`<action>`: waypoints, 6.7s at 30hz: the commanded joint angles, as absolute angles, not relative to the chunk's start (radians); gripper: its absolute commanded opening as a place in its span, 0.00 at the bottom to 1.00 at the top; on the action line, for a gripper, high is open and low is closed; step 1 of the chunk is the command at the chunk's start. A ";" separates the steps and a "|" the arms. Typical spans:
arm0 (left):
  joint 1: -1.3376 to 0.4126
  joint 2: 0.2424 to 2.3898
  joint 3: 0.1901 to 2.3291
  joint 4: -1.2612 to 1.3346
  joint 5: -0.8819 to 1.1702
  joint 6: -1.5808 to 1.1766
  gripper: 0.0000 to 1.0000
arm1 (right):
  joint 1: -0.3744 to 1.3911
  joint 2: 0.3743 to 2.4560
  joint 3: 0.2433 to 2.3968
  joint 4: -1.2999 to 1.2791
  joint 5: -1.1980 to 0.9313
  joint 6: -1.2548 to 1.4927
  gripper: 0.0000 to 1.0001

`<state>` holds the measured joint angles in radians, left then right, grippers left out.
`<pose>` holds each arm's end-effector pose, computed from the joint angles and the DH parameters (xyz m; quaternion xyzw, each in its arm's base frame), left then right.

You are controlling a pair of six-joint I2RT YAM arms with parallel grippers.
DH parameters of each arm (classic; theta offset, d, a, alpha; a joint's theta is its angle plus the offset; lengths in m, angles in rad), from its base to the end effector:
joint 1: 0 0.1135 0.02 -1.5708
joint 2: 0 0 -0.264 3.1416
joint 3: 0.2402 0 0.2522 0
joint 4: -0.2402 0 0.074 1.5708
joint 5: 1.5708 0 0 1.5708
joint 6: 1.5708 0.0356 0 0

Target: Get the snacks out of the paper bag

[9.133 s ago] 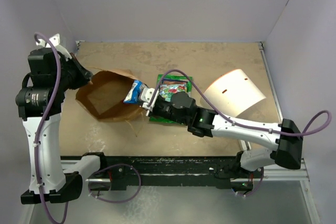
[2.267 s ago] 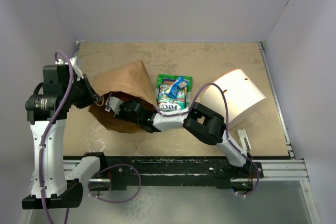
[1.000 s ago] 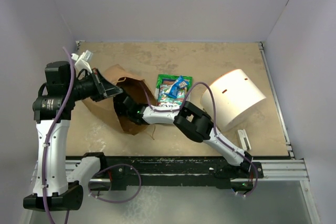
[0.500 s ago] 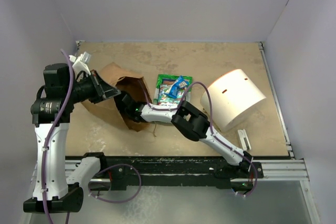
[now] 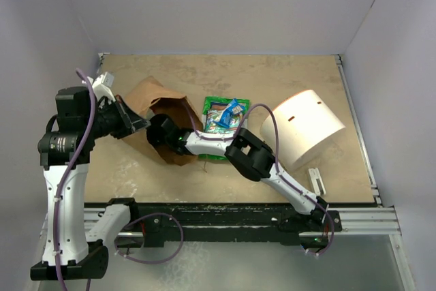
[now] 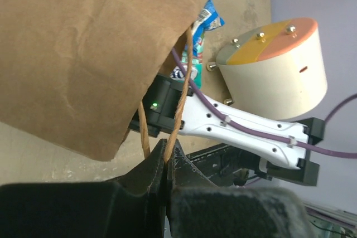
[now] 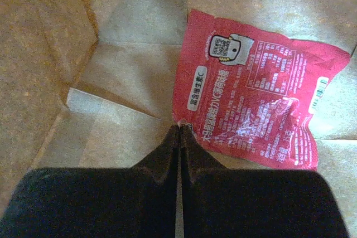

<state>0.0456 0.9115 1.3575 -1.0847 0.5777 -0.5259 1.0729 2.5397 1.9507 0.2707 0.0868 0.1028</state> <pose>0.1375 -0.0132 0.4201 -0.1186 0.8577 -0.3496 0.3579 0.2790 0.5069 0.1425 -0.3549 0.7280 0.2955 0.5068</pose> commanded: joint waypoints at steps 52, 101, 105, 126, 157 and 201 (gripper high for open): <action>0.048 0.944 1.472 -1.123 0.288 -0.501 0.00 | 1.164 1.836 1.143 0.719 0.043 -0.197 0.00; 0.048 1.220 1.693 -1.242 -0.010 -0.703 0.00 | 1.151 1.166 1.154 0.243 0.219 -0.138 0.00; 0.048 1.206 1.682 -1.249 -0.040 -0.688 0.00 | 1.126 1.126 1.087 0.204 0.283 -0.102 0.00; 0.048 1.200 1.658 -1.224 0.033 -0.671 0.00 | 1.082 1.227 0.917 0.212 0.306 -0.263 0.00; 0.048 1.223 1.669 -1.219 0.059 -0.639 0.00 | 1.081 1.275 0.753 0.306 0.291 -0.508 0.00; 0.048 1.192 1.691 -1.234 0.086 -0.619 0.00 | 1.079 1.216 0.697 0.309 0.303 -0.480 0.74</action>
<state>0.0456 1.2205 1.6516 -1.2518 0.0753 -0.6426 1.0851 1.2694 0.6155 0.3504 0.2996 -0.5228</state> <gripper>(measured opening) 0.009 0.725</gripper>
